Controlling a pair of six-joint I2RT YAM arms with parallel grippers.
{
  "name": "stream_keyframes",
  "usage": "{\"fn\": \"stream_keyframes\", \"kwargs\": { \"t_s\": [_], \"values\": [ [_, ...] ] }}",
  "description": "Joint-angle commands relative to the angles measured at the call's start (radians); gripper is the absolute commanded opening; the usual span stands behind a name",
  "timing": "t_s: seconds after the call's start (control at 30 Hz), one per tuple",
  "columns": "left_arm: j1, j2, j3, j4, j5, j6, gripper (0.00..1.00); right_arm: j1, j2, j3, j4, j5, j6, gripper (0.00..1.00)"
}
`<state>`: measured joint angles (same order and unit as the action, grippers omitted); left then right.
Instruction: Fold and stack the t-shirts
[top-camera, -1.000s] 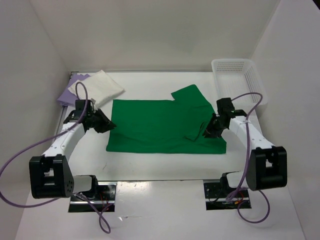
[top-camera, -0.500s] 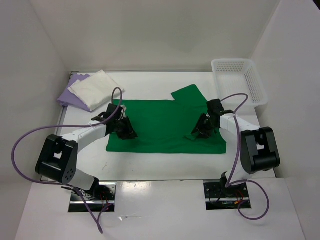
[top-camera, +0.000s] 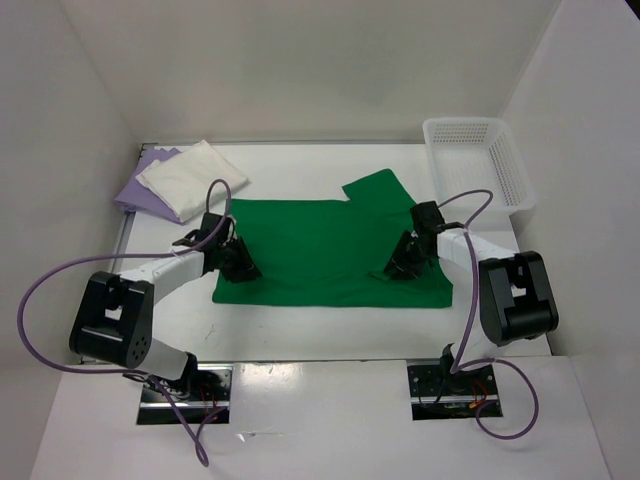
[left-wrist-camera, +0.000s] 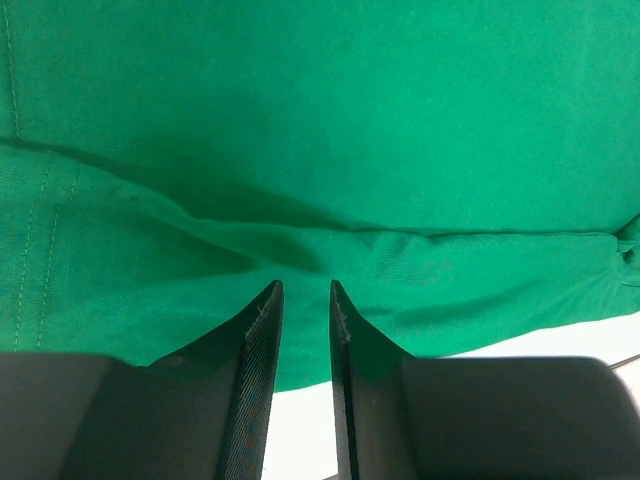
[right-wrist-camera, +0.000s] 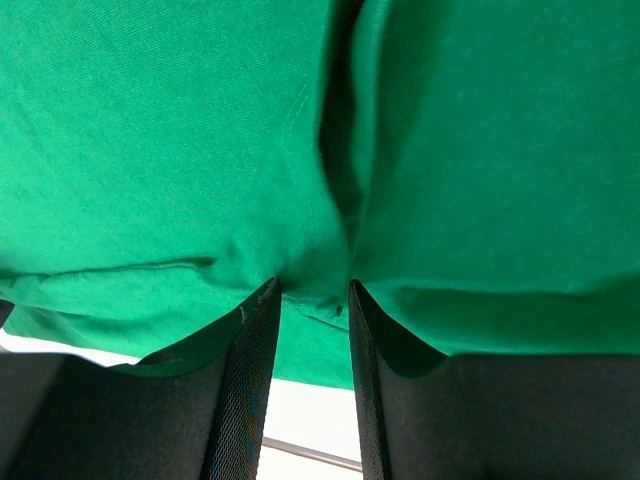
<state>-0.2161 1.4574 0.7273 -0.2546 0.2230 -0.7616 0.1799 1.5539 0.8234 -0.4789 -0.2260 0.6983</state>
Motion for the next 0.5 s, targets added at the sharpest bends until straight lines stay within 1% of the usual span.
{"fn": "stream_keyframes", "kwargs": {
  "t_s": [0.0,0.1,0.17,0.27,0.3,0.43,0.47],
  "values": [
    [0.007,-0.026,-0.026,0.035,-0.007,0.019,0.33,0.015,0.017,-0.010,0.029,-0.003,-0.002,0.39],
    [0.027,-0.026,-0.035,0.035,-0.019,0.019,0.33,0.015,0.038,0.000,0.040,-0.012,-0.002,0.37],
    [0.052,-0.026,-0.045,0.044,-0.019,0.019,0.33,0.015,0.060,0.023,0.049,-0.032,-0.002,0.35],
    [0.061,-0.026,-0.057,0.044,-0.019,0.010,0.34,0.015,0.089,0.068,0.049,-0.065,-0.002,0.35],
    [0.072,-0.026,-0.069,0.055,-0.019,0.010,0.34,0.015,0.089,0.092,0.049,-0.078,-0.002,0.30],
    [0.081,-0.035,-0.081,0.055,-0.008,0.001,0.34,0.015,0.127,0.157,0.049,-0.098,-0.002,0.15],
    [0.081,-0.045,-0.091,0.055,-0.008,0.001,0.34,0.015,0.136,0.186,0.049,-0.111,-0.002,0.15]
  ]
}}
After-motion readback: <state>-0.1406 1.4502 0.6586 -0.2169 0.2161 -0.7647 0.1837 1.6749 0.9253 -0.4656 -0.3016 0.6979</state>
